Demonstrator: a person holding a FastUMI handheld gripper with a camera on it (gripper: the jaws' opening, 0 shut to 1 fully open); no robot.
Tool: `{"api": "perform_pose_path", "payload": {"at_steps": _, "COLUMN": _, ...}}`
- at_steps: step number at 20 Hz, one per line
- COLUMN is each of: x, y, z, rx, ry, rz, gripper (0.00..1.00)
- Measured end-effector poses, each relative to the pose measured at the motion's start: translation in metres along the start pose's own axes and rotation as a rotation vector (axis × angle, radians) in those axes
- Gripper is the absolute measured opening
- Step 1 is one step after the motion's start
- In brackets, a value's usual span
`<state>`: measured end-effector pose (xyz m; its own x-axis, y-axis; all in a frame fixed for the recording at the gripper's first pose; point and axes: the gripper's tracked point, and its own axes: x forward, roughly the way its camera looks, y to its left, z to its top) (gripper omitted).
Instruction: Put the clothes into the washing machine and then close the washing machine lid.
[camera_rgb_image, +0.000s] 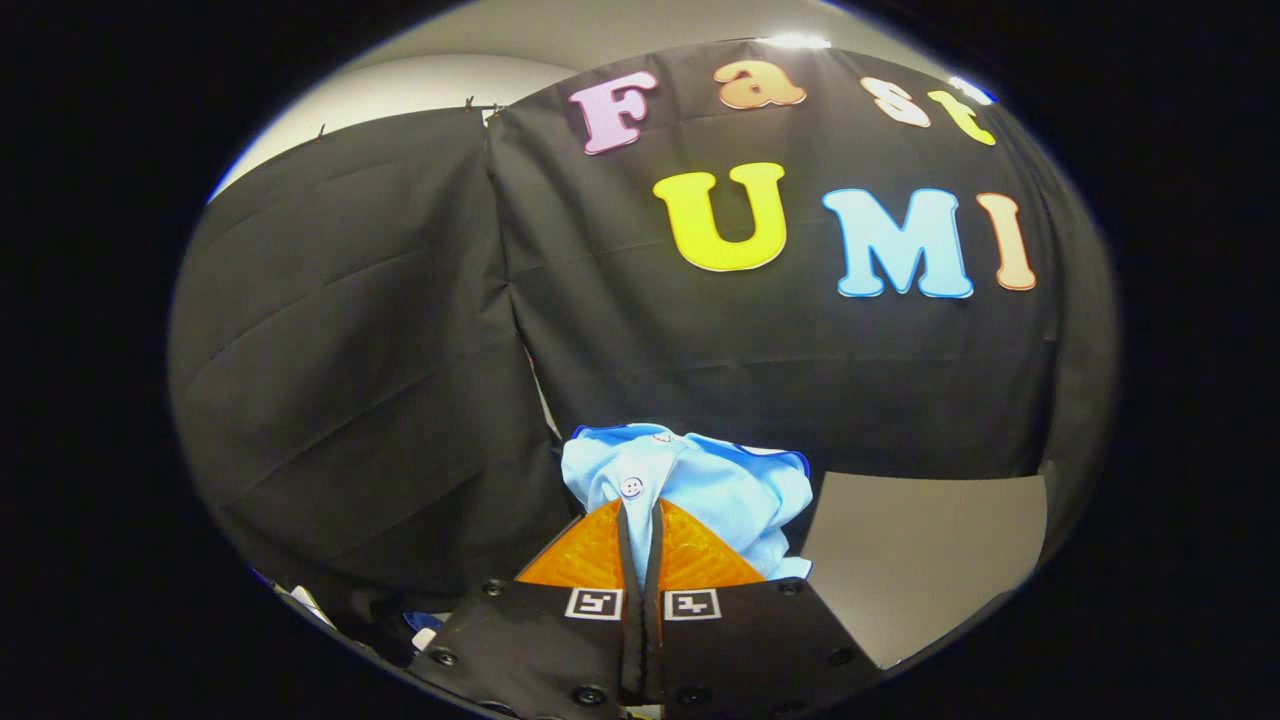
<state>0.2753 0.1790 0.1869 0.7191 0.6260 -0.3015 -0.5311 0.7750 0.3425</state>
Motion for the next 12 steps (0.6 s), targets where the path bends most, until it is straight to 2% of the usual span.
{"api": "perform_pose_path", "payload": {"at_steps": 6, "x": 0.030, "y": 0.046, "z": -0.003, "rx": -0.031, "ry": 0.027, "rz": 0.082, "gripper": 0.01}}
{"api": "perform_pose_path", "payload": {"at_steps": 12, "x": 0.064, "y": 0.071, "z": -0.022, "rx": -0.072, "ry": 0.064, "rz": 0.117, "gripper": 0.01}}
